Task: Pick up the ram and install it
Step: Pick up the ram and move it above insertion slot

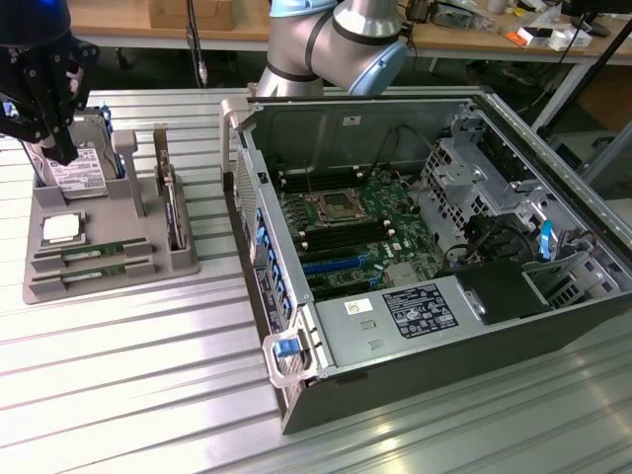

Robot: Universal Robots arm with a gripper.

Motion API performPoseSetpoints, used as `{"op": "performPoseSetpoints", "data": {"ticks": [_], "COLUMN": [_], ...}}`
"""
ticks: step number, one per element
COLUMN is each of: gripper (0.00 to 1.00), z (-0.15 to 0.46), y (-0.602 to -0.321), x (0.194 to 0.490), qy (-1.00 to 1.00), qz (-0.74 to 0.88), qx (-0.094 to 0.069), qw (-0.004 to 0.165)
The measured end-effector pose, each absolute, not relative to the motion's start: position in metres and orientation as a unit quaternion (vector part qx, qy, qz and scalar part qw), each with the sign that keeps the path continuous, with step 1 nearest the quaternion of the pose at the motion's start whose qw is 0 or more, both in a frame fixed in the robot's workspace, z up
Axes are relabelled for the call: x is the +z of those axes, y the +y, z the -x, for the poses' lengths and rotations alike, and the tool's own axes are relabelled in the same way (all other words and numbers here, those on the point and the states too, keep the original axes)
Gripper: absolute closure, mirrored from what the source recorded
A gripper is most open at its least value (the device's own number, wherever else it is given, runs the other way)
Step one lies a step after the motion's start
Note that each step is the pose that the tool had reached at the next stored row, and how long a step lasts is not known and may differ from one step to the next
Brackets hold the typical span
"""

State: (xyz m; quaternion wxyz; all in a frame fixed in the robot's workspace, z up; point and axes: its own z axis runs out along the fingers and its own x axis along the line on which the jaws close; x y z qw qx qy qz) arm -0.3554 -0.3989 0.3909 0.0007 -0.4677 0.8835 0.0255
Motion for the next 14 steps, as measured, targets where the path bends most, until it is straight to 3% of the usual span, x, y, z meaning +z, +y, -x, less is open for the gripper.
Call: {"op": "performPoseSetpoints", "data": {"ticks": [14], "gripper": [0.90], "z": [0.3554], "y": [-0.3989], "x": [0.3889], "qy": [0.762], "qz": [0.647], "qx": [0.025], "qw": [-0.005]}}
